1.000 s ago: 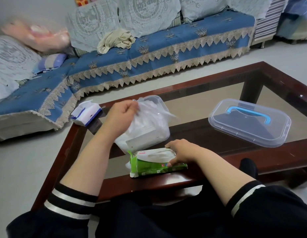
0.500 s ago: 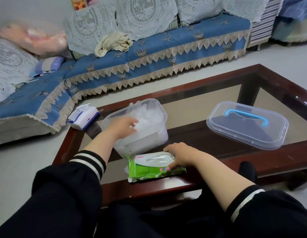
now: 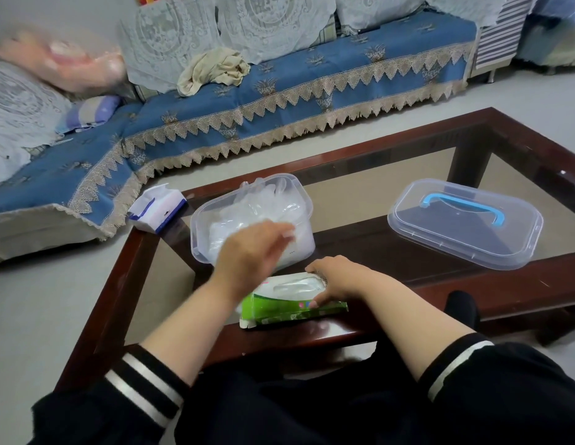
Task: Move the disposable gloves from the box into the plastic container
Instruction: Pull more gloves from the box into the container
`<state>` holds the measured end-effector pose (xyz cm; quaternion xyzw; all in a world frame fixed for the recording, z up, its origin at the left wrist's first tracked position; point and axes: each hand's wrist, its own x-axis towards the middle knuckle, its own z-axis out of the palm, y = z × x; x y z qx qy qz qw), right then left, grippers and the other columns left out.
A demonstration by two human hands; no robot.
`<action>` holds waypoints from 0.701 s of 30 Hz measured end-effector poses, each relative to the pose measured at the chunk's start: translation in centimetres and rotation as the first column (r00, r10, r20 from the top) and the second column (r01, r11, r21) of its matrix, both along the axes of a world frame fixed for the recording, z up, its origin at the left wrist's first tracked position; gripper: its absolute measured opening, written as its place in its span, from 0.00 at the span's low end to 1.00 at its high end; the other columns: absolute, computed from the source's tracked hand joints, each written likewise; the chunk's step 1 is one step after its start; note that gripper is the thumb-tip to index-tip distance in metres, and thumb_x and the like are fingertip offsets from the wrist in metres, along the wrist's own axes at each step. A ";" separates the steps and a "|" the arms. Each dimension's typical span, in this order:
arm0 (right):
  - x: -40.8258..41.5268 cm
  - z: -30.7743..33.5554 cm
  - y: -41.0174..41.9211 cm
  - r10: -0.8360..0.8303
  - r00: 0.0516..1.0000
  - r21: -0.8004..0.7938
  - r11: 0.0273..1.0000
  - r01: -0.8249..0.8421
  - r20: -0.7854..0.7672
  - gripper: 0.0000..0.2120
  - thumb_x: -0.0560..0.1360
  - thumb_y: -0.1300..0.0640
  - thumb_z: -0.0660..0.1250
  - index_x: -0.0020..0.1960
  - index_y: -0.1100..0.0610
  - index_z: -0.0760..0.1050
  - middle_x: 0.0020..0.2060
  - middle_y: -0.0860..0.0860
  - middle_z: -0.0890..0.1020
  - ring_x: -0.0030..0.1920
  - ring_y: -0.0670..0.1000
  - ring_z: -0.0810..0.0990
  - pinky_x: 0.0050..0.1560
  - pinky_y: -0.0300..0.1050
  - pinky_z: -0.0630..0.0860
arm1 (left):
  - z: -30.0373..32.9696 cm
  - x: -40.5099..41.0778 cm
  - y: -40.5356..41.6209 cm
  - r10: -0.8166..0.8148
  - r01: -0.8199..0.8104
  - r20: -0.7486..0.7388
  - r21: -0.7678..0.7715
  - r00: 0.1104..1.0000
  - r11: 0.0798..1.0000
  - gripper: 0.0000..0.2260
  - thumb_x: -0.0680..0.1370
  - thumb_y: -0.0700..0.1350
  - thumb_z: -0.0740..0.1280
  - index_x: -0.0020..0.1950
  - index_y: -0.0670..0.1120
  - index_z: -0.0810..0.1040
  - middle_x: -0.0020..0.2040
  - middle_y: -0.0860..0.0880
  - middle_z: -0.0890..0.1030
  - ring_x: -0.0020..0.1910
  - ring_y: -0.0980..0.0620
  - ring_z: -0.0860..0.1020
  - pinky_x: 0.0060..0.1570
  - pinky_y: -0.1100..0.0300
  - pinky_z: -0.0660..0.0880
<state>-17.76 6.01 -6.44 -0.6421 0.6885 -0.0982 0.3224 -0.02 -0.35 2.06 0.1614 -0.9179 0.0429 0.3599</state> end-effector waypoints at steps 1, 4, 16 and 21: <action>0.0 0.0 0.0 0.001 1.000 -0.002 1.000 -0.001 -0.004 0.41 0.64 0.41 0.76 0.72 0.47 0.64 0.66 0.48 0.72 0.68 0.53 0.65 0.65 0.57 0.68 | -1.8 0.1 0.9 0.004 -0.014 0.094 0.100 0.996 0.995 0.10 0.78 0.47 0.67 0.54 0.42 0.81 0.42 0.49 0.81 0.39 0.55 0.75 0.42 0.62 0.73; 0.2 0.3 0.1 -0.005 1.000 0.005 1.000 0.005 -0.010 0.41 0.64 0.41 0.77 0.72 0.47 0.64 0.67 0.48 0.71 0.69 0.54 0.64 0.66 0.57 0.68 | -6.6 0.6 1.2 0.088 -0.286 0.435 0.413 0.896 0.865 0.17 0.75 0.52 0.70 0.62 0.48 0.79 0.54 0.51 0.80 0.54 0.52 0.76 0.56 0.56 0.72; 0.0 0.7 0.5 -0.002 1.000 0.014 1.000 0.002 -0.012 0.40 0.65 0.42 0.76 0.72 0.47 0.63 0.67 0.49 0.71 0.69 0.54 0.64 0.66 0.57 0.67 | -7.5 0.5 1.1 0.109 -0.185 0.280 0.259 0.954 0.948 0.12 0.76 0.48 0.60 0.41 0.47 0.82 0.39 0.53 0.81 0.39 0.51 0.79 0.33 0.60 0.74; -0.5 0.8 0.3 -0.011 1.000 0.002 1.000 0.011 -0.002 0.35 0.66 0.42 0.76 0.68 0.50 0.67 0.62 0.51 0.74 0.64 0.54 0.70 0.62 0.56 0.71 | -4.2 0.3 1.0 0.220 -0.236 0.091 0.482 0.971 0.843 0.04 0.76 0.38 0.69 0.43 0.45 0.82 0.40 0.54 0.81 0.42 0.58 0.77 0.45 0.67 0.71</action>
